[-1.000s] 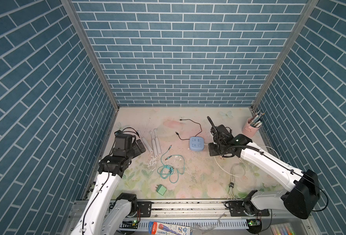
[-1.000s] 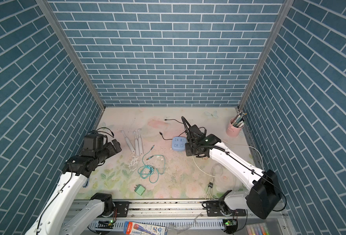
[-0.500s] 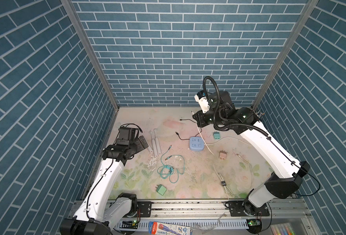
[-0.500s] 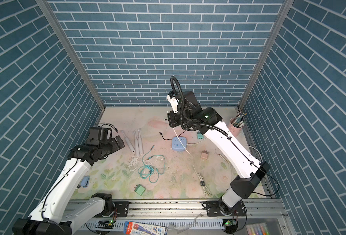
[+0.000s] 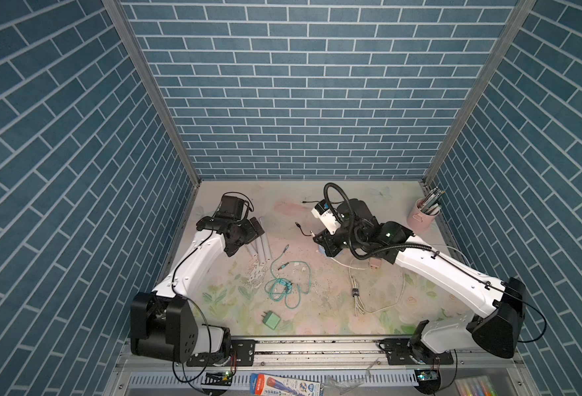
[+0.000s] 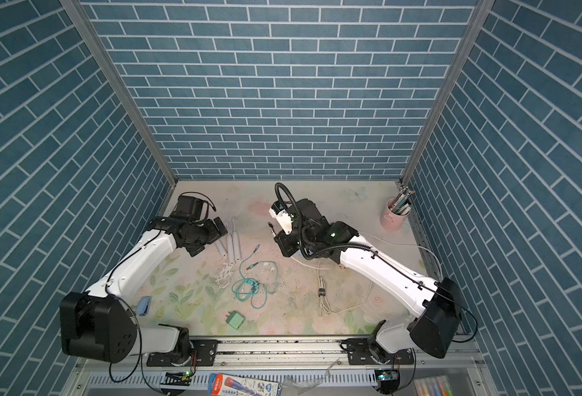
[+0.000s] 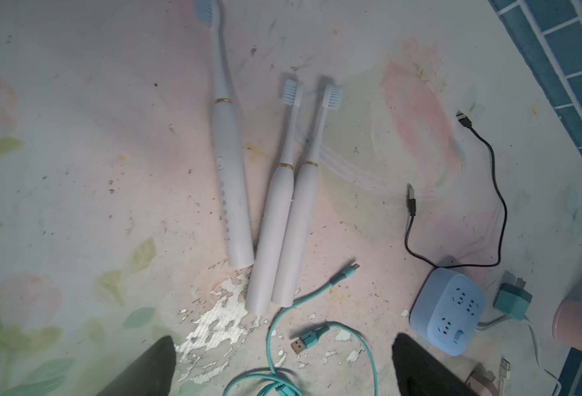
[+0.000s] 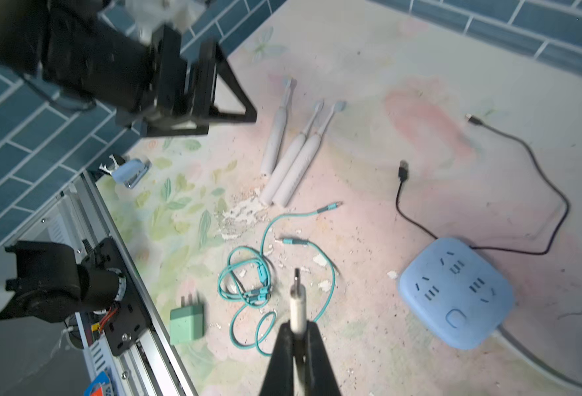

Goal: Charge the electric toothbrush
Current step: Pick up the electric toothbrush from the center of the board.

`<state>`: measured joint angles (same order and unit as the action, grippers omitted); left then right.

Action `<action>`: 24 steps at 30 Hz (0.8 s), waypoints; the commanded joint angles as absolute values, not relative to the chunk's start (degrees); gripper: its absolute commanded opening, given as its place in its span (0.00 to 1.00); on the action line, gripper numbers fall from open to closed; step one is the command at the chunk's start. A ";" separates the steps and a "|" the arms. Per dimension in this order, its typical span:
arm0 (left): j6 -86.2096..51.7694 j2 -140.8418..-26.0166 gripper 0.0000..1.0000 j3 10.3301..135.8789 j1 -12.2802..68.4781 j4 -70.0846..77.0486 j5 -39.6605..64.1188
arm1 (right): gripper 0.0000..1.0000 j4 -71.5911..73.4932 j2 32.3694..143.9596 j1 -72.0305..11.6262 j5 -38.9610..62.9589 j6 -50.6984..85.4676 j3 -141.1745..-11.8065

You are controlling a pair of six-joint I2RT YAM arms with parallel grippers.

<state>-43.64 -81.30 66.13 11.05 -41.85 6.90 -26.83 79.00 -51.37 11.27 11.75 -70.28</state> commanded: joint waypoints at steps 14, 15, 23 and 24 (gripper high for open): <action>-50.23 -100.45 1.00 75.51 18.69 -39.45 4.48 | 0.00 -15.15 69.08 -52.05 10.16 10.13 -54.76; -50.24 -101.37 0.99 75.98 19.02 -39.31 4.55 | 0.00 -15.04 68.37 -52.05 9.74 10.11 -54.18; -50.40 -105.26 0.99 77.39 20.30 -38.77 3.68 | 0.00 -14.23 65.74 -52.14 10.22 10.29 -51.03; -50.37 -105.46 1.00 77.21 20.30 -38.76 3.44 | 0.00 -14.09 65.69 -52.29 10.26 10.37 -50.83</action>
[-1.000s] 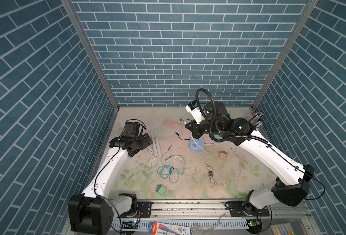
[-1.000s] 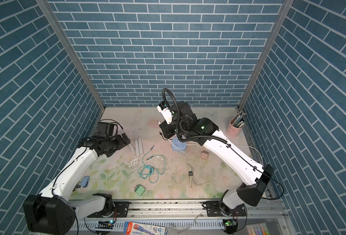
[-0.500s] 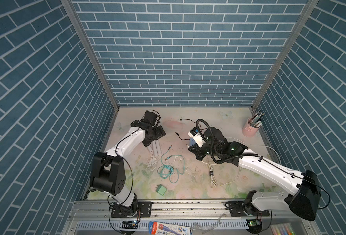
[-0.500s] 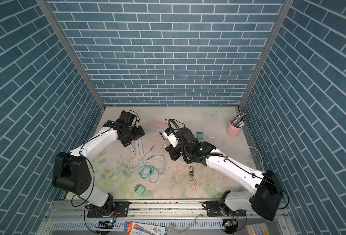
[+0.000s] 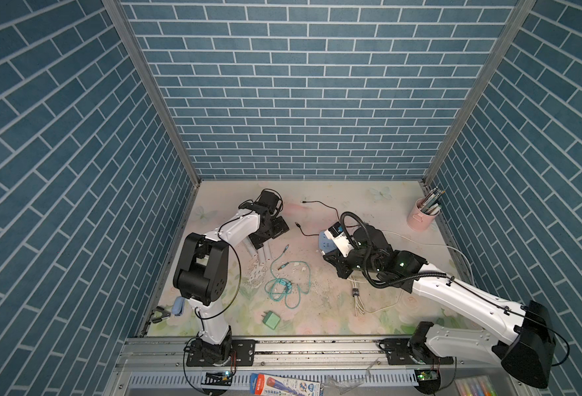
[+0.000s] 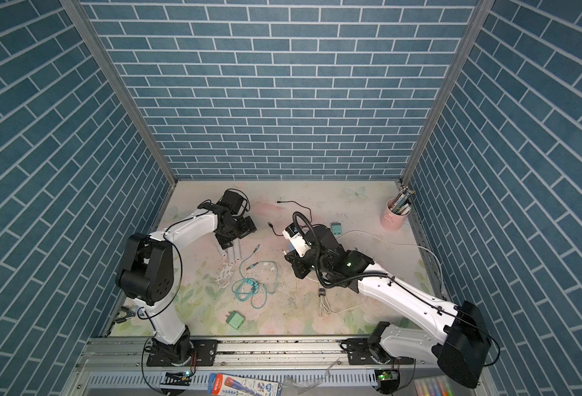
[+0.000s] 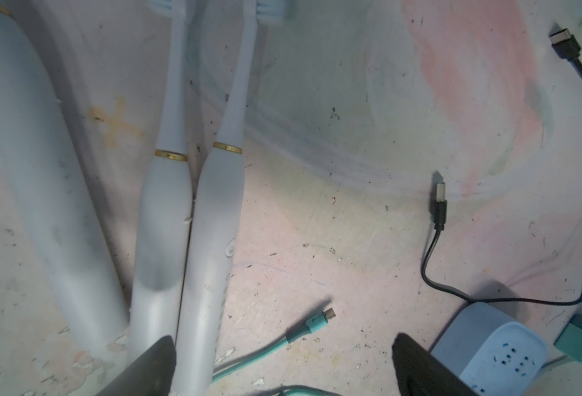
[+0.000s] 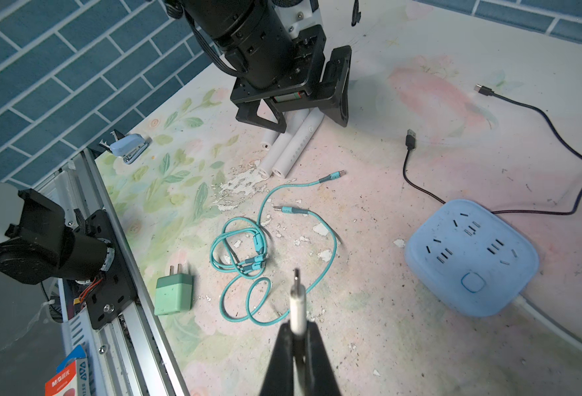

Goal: Charge the electric toothbrush
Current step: Pick up the electric toothbrush from the center of the board.

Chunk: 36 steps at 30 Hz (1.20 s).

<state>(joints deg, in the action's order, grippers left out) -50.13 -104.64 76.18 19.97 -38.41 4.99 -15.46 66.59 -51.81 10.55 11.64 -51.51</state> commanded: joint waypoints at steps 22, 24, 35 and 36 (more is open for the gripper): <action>-48.76 -109.77 0.96 75.68 20.30 -36.67 3.42 | 0.00 -13.52 65.31 -52.70 10.04 11.51 -48.04; -48.91 -109.92 0.95 75.16 20.27 -36.24 3.43 | 0.00 -13.69 65.14 -52.69 10.10 11.51 -47.79; -48.96 -111.00 0.82 74.26 20.95 -34.47 3.78 | 0.00 -13.13 65.14 -53.13 11.28 12.27 -46.96; -49.08 -111.10 0.81 74.18 21.01 -34.46 3.74 | 0.00 -13.13 65.24 -53.17 11.25 12.34 -46.93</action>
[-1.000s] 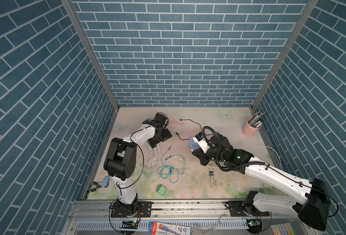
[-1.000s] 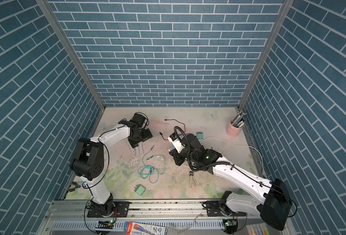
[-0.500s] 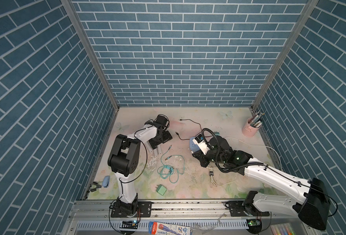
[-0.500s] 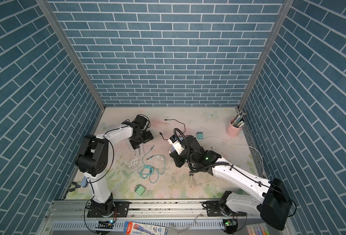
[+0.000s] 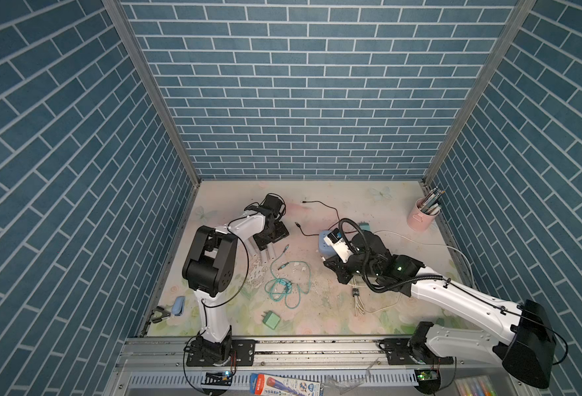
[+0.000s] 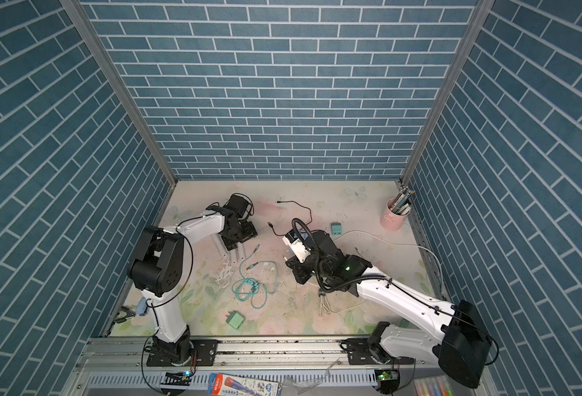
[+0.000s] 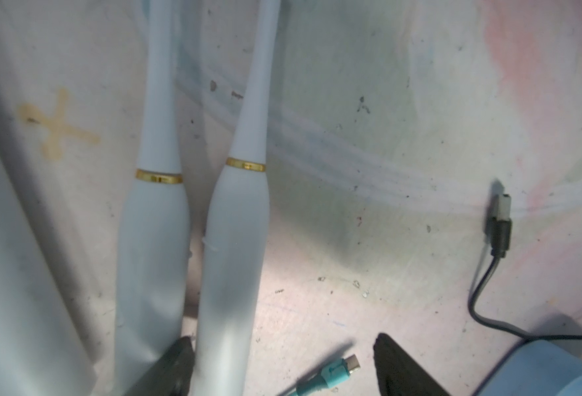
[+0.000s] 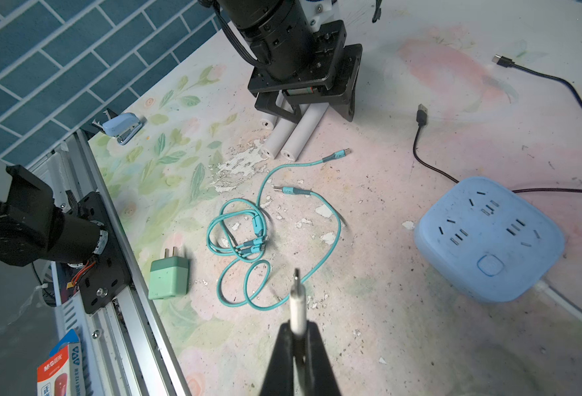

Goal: Charge the electric toothbrush
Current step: Pick up the electric toothbrush from the center of the board.

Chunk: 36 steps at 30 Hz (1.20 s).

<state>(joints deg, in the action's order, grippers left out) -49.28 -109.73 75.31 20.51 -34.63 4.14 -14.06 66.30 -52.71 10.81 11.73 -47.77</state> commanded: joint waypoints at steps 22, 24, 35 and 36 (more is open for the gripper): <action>-48.33 -113.06 0.58 74.27 21.18 -33.06 3.52 | 0.00 -12.03 68.91 -55.19 13.10 13.80 -47.70; -48.33 -113.12 0.57 74.10 21.17 -33.02 3.61 | 0.00 -12.20 69.32 -55.53 13.17 13.85 -48.03; -47.69 -112.44 0.41 74.33 21.18 -34.05 3.27 | 0.00 -12.48 71.32 -56.77 13.45 14.13 -49.04; -47.56 -112.20 0.40 74.42 21.14 -34.21 3.25 | 0.00 -12.31 71.65 -56.78 13.61 14.22 -49.13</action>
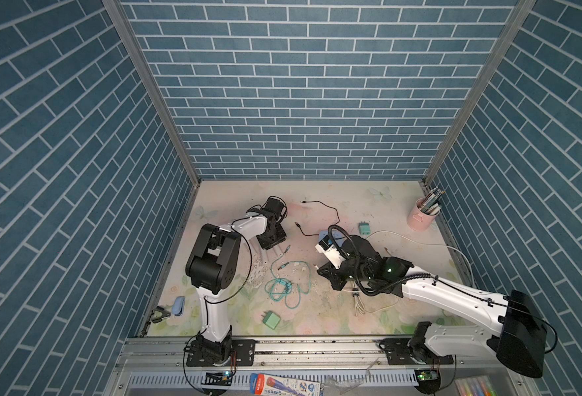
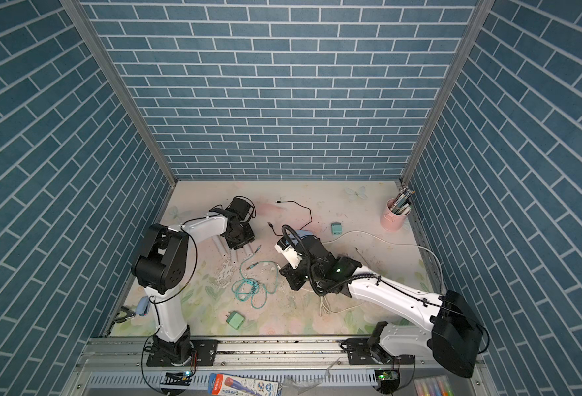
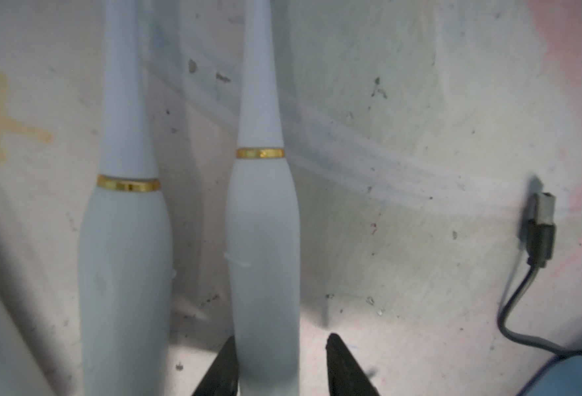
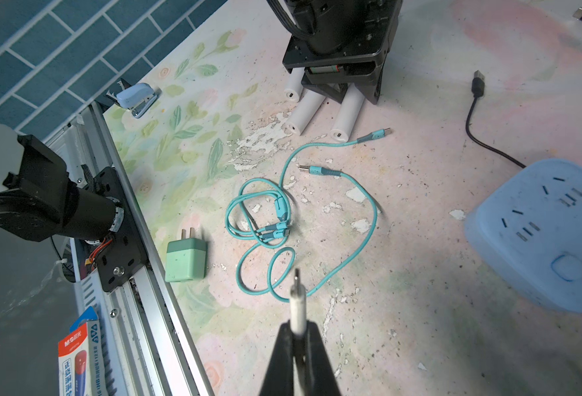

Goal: Charge the electric toothbrush
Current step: Pick up the electric toothbrush from the center of the board, then insert the charging cable into the electric toothbrush.

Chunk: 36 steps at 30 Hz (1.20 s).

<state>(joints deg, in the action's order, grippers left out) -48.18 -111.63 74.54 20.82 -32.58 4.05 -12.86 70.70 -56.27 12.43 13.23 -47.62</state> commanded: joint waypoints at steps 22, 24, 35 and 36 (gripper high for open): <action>-48.48 -99.41 0.00 78.81 21.14 -39.02 9.24 | 0.00 -8.34 74.46 -57.04 17.84 17.48 -50.76; -49.80 -96.90 0.00 77.52 21.34 -38.85 10.96 | 0.00 -8.30 75.11 -56.95 18.14 17.73 -51.43; -59.38 -85.09 0.00 66.09 21.77 -37.73 16.68 | 0.00 -14.06 80.36 -56.09 15.52 16.70 -57.07; -59.91 -84.77 0.00 66.01 21.81 -38.29 17.18 | 0.00 -14.66 81.14 -56.10 15.59 16.78 -57.82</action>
<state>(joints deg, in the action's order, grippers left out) -56.95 -86.04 66.46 21.34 -36.60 15.53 -11.11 79.37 -56.23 17.17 16.69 -55.42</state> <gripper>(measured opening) 0.276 0.066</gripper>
